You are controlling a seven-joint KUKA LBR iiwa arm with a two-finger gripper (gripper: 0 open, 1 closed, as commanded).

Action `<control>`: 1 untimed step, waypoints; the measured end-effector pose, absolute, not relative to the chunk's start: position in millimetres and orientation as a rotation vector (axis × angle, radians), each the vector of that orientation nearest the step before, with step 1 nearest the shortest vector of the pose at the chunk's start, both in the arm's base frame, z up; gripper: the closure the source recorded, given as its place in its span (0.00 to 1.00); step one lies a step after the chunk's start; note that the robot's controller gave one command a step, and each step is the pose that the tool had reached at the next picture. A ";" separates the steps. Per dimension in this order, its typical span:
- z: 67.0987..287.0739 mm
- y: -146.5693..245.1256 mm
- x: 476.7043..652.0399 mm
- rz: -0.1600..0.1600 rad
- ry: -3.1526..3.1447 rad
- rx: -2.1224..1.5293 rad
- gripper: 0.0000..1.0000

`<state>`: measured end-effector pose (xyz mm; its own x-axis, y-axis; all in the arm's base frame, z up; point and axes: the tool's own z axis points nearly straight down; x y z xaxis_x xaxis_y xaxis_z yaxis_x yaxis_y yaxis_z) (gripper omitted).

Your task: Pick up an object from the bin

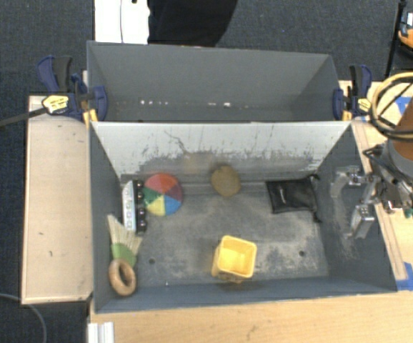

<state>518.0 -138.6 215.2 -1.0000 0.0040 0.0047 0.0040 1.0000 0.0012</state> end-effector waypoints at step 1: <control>219.5 -138.1 519.8 0.001 -3.145 0.001 0.00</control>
Offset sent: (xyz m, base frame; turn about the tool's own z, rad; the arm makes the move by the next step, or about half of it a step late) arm 0.0681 0.0348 -0.1452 0.2931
